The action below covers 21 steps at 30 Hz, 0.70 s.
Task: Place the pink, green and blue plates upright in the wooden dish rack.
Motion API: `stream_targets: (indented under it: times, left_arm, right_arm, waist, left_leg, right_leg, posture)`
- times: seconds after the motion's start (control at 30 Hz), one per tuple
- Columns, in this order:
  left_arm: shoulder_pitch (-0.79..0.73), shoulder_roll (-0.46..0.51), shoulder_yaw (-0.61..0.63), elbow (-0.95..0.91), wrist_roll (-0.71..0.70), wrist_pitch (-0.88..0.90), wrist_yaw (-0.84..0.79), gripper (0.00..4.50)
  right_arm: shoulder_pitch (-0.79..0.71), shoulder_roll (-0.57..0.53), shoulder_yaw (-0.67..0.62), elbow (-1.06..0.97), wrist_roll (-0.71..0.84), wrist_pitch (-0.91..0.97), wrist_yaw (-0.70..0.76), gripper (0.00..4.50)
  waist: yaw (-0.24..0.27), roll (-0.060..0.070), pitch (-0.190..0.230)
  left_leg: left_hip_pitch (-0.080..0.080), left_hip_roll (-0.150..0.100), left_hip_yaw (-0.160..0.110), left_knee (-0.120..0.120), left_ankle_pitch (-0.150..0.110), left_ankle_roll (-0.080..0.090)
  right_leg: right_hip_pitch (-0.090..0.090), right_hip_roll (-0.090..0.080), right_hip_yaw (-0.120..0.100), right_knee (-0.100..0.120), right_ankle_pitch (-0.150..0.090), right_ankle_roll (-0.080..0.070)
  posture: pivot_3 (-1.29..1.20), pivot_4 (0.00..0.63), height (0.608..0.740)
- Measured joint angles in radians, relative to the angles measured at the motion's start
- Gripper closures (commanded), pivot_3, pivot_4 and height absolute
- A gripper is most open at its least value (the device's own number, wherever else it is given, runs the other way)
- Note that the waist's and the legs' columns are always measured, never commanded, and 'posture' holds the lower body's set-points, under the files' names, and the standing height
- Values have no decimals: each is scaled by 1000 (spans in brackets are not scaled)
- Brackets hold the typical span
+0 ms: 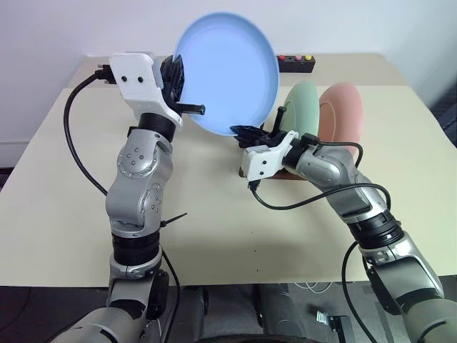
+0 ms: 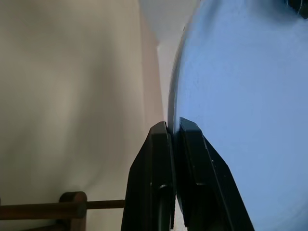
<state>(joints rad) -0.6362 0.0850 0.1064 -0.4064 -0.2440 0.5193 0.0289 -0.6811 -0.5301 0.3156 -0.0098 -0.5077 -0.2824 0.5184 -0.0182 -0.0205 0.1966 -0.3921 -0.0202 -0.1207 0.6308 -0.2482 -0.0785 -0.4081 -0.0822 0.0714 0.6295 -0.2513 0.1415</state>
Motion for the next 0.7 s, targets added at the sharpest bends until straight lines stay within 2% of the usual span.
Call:
stream_targets:
  times: [0.17,0.3,0.43,0.57,0.7]
  left_arm:
    - [-17,-21,113,-2,-80,-32,17,34]
    - [-49,0,190,-2,-95,-77,52,34]
    - [-41,81,253,29,-89,-100,57,34]
    - [45,202,261,96,-54,-131,-15,34]
    - [178,264,221,168,-25,-156,-120,34]
  right_arm:
    - [0,-1,-1,2,-6,-29,-20,4500]
    - [-1,0,-2,3,-17,-38,-27,4500]
    - [-5,17,-25,3,45,-31,-25,4500]
    - [-11,83,-82,-21,219,41,14,4500]
    - [-8,156,-146,-123,476,234,83,4500]
  waist:
    - [-1,0,0]
    - [1,0,0]
    - [-3,0,0]
    - [-4,0,0]
    - [-1,0,0]
  left_leg:
    - [0,0,0,0,0,0]
    - [0,0,0,0,0,0]
    - [0,0,0,0,0,0]
    - [1,0,0,0,0,0]
    - [0,0,-1,0,0,0]
  right_leg:
    - [0,0,0,0,0,0]
    - [0,0,0,0,0,0]
    - [0,0,0,0,0,0]
    - [1,0,0,0,0,0]
    - [1,0,0,0,0,0]
  posture:
    - [0,150,740]
    - [0,150,740]
    - [0,150,740]
    - [0,150,740]
    - [0,150,740]
